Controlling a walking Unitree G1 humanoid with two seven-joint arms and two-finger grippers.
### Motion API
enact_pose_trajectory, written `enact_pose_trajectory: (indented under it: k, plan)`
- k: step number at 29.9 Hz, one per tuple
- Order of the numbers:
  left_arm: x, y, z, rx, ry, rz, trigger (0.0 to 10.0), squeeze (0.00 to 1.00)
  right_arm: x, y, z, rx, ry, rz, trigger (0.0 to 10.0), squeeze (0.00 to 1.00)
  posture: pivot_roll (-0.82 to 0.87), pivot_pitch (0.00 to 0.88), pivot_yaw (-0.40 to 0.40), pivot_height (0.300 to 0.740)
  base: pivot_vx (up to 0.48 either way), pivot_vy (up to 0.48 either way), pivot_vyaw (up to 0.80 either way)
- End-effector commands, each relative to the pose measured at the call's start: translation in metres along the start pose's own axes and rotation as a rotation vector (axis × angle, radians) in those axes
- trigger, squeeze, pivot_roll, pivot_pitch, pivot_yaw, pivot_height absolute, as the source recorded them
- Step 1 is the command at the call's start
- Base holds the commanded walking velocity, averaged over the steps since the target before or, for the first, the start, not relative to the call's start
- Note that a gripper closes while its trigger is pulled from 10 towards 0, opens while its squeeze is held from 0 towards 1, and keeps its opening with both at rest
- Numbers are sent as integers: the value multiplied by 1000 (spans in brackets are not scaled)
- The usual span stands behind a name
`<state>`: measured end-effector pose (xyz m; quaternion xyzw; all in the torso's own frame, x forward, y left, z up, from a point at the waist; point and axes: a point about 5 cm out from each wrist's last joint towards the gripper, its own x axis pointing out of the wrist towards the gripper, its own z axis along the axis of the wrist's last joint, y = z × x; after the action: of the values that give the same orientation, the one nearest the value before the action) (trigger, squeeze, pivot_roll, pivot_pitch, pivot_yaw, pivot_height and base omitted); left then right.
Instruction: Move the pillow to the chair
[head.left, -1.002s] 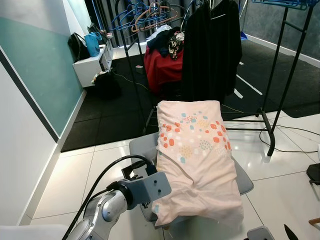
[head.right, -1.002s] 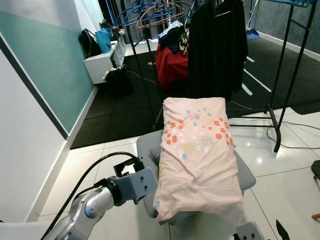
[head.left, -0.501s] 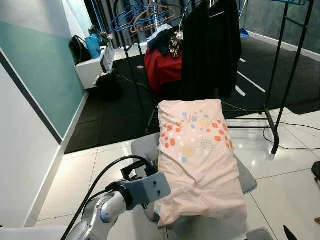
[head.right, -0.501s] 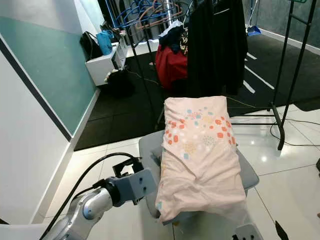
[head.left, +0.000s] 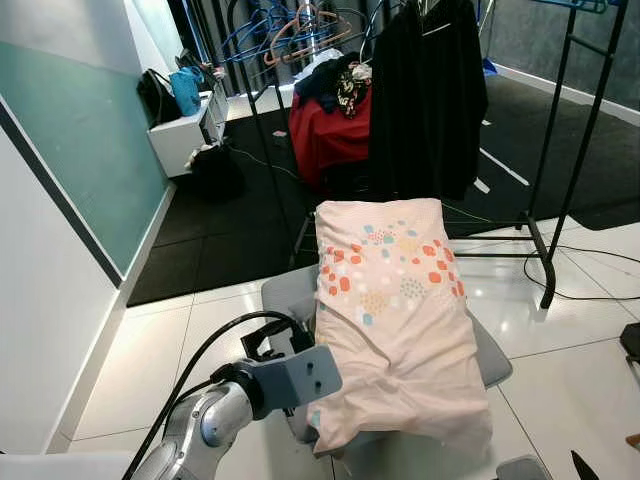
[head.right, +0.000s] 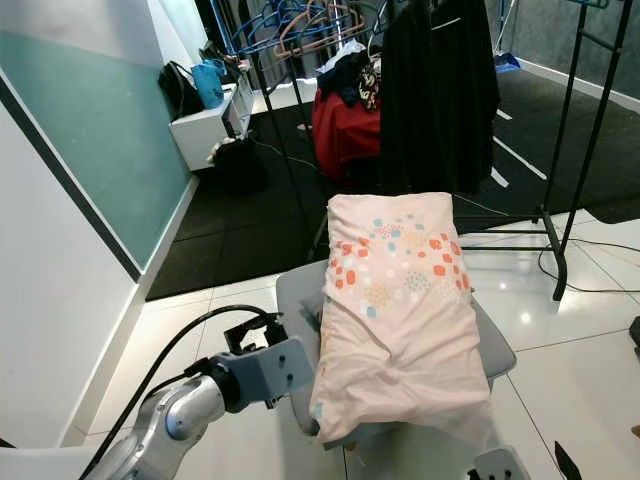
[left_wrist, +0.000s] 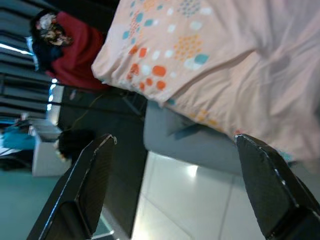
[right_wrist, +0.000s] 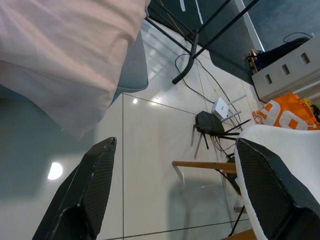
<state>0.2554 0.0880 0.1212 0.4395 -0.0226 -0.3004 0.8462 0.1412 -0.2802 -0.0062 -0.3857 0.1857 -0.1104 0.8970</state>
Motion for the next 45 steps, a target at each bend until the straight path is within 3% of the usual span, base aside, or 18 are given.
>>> enact_pose_trajectory:
  k: [1,9,12,13,14,16,19,20,21,22,25,28,30,32,38,39,41,45]
  plan:
    - [-3,1,-5,42,36,-4,10000,0,0,6,6,20,-10,14,10000,0,-190,29,148,740,0,0,0]
    - [-3,9,-7,-69,6,19,10000,0,1,8,9,22,-14,16,10000,0,-202,28,167,740,0,0,0]
    - [-2,21,-9,-271,-6,95,10000,0,-1,7,7,22,-15,17,10000,0,-206,25,160,740,0,0,0]
    - [-2,21,-9,-271,-6,95,10000,0,-1,7,7,22,-15,17,10000,0,-206,25,160,740,0,0,0]
    - [-4,32,-18,-402,17,165,10000,0,-2,6,7,18,-24,28,10000,0,-208,21,150,740,0,0,0]
    - [-4,32,-18,-402,17,165,10000,0,-2,6,7,18,-24,28,10000,0,-208,21,150,740,0,0,0]
    - [-9,46,-42,-671,60,293,10000,0,-2,4,5,22,-9,14,10000,0,-212,36,149,740,0,0,0]
    - [-9,46,-42,-671,60,293,10000,0,-2,4,5,22,-9,14,10000,0,-212,36,149,740,0,0,0]
    - [-12,49,-51,-748,75,333,10000,0,-3,4,4,25,-3,7,10000,0,-212,36,149,740,0,0,0]
    - [-16,49,-63,-812,99,377,10000,0,-3,3,5,25,-3,6,10000,0,-220,47,146,740,0,0,0]
    - [-19,49,-76,-860,141,423,10000,0,-3,3,5,25,-5,7,10000,0,-222,62,149,740,0,0,0]
    - [-29,35,-106,-1046,221,467,10000,0,-3,1,3,14,-5,3,10000,0,-228,66,141,740,0,0,0]
    - [-32,27,-115,-1091,256,454,10000,0,-3,-1,0,3,-4,0,10000,0,-227,56,131,740,0,0,0]
    - [-37,14,-130,-1150,329,455,10000,0,3,-9,1,58,4,-27,10000,0,-232,52,137,740,0,0,0]
    - [-40,8,-141,-1199,364,483,10000,0,14,-16,11,130,18,-31,10000,0,-234,53,125,740,0,0,0]
    - [-39,0,-150,-1240,354,479,10000,0,38,-22,25,313,79,5,10000,0,-240,53,100,740,0,0,0]
    - [-40,-8,-156,-1225,372,464,10000,0,56,-21,33,490,137,63,10000,0,-248,46,88,740,0,0,0]
    - [-41,-16,-166,-1217,442,473,10000,0,71,-13,42,581,145,138,10000,0,-245,44,95,740,0,0,0]
